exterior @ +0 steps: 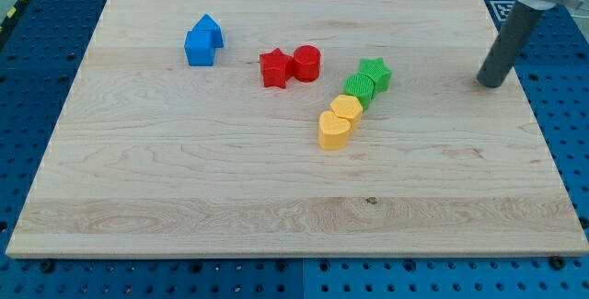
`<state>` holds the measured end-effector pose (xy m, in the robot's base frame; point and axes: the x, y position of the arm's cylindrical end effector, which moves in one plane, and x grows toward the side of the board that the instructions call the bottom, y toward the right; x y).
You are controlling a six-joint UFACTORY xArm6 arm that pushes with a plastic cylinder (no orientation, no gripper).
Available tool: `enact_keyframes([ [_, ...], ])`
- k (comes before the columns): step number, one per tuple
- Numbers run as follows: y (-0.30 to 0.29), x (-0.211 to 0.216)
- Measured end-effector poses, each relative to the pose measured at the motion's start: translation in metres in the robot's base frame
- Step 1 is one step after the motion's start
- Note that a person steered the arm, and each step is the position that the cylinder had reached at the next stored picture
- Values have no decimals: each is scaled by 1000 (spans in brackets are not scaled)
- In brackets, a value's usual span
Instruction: Move your arm above the red circle
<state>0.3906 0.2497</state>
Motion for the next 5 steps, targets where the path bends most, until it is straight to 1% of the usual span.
enact_keyframes([
  [2, -46, -56],
  [4, -125, -82],
  [5, -150, -97],
])
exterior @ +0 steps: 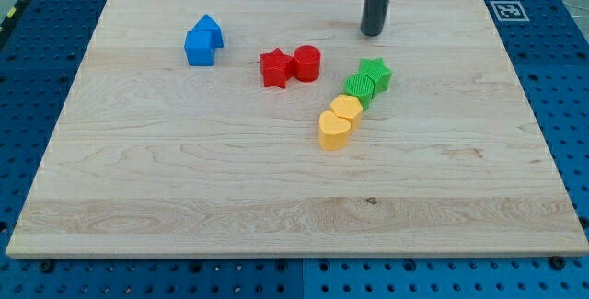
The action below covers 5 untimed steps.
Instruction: Move your arm above the red circle
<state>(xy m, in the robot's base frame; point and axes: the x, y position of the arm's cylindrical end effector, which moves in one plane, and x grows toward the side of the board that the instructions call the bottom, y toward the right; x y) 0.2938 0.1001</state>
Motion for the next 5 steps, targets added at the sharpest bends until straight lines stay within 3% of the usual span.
enact_keyframes([
  [2, -63, 0],
  [5, -67, 10],
])
